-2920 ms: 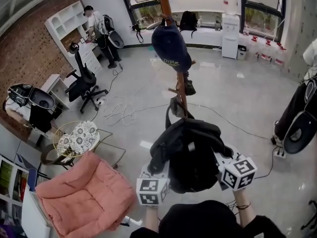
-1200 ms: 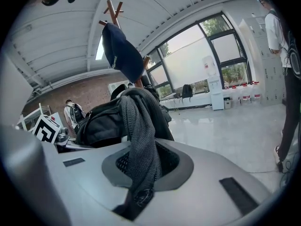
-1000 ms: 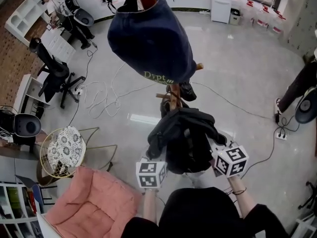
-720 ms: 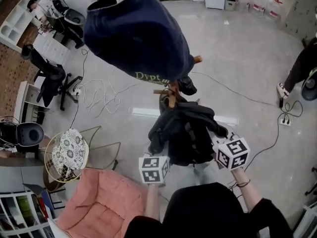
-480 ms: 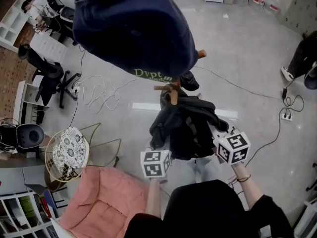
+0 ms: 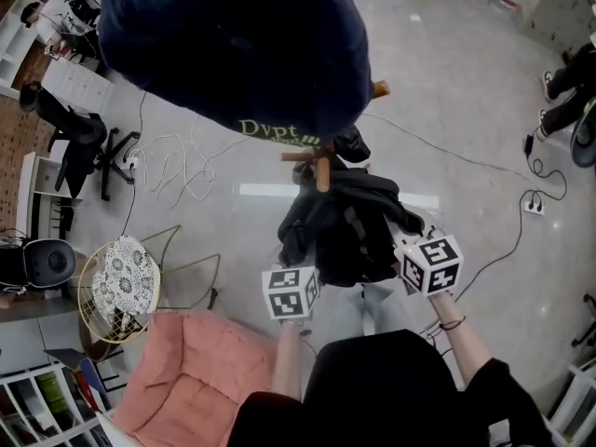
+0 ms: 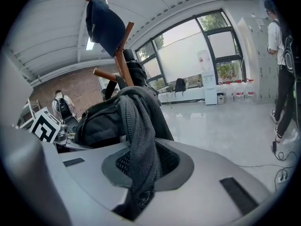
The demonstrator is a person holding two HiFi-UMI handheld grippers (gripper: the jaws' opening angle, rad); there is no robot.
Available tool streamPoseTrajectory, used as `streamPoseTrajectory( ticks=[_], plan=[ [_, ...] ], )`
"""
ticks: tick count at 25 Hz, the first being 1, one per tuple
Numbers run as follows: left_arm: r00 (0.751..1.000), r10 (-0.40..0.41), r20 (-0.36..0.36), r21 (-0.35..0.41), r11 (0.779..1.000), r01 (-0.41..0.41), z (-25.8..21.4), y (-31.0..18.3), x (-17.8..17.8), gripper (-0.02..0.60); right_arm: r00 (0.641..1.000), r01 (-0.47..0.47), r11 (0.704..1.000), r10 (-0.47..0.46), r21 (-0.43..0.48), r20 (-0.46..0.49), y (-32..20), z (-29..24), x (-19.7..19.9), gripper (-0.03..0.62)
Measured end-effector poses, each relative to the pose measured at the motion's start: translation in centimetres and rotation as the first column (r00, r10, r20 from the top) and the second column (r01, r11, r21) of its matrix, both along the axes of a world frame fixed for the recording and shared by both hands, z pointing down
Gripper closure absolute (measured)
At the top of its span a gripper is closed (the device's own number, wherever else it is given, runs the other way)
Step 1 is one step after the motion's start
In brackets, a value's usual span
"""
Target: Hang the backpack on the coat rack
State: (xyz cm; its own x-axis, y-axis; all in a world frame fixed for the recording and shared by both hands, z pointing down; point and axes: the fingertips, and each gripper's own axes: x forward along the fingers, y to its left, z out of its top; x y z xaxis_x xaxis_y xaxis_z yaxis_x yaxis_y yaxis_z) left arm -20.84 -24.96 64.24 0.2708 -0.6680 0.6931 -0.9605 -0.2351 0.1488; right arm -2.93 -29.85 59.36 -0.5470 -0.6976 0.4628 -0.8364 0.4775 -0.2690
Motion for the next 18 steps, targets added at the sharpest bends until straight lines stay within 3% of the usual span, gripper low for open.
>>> streamPoseTrajectory(
  ticks=[18],
  plan=[
    [1.000,-0.029,0.008,-0.013,0.999,0.029,2.1,-3.0,-0.7,0.437,0.999,-0.020,1.000,0.021,0.014,-0.032,-2.4,1.8,0.0,0.546]
  ],
)
